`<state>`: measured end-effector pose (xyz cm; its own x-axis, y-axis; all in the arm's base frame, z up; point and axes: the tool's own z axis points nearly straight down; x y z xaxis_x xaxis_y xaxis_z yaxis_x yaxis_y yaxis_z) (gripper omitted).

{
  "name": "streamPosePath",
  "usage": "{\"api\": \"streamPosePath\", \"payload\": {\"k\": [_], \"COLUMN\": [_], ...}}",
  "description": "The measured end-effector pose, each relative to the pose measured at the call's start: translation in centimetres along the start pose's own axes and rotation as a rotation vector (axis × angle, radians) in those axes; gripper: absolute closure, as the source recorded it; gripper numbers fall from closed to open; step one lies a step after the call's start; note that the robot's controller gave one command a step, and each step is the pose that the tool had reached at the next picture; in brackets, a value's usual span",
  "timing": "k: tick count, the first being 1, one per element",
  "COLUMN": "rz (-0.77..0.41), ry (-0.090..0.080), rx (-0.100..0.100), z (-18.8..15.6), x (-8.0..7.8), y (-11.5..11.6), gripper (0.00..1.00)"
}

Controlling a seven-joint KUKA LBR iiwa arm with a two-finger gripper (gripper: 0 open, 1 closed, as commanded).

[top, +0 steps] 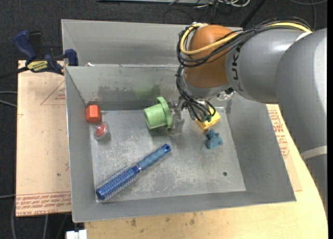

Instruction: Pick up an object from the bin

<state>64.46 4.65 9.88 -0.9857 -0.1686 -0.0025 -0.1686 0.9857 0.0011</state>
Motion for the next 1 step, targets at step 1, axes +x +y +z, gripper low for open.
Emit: {"api": "streamPosePath", "payload": {"k": [1], "rz": [0.022], "ry": [-0.001], "rx": [0.000], "z": [-0.56], "x": [-0.45], "y": [0.14], "gripper": [1.00]}}
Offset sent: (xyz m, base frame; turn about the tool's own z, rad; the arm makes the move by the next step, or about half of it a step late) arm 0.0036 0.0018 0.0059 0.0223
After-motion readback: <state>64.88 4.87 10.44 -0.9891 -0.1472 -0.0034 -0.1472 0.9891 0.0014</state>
